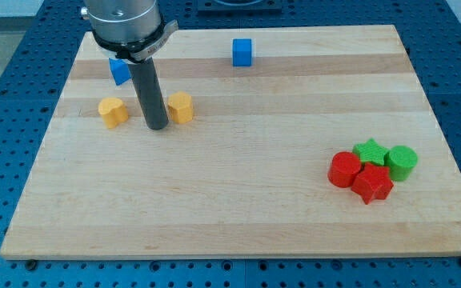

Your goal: Move the arm to the left of the yellow heart

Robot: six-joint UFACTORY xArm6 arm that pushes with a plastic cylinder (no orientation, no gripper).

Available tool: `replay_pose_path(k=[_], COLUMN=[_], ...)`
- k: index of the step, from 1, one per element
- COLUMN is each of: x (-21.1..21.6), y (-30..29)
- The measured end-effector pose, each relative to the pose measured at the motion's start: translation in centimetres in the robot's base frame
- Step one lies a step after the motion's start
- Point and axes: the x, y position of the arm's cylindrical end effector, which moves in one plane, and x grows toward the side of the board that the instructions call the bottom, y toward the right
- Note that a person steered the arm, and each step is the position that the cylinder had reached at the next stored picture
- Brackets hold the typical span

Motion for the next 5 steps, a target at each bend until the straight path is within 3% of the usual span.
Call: replay_pose_path(k=[3, 5], x=[-0.6, 7.0], y=[0.0, -4.5])
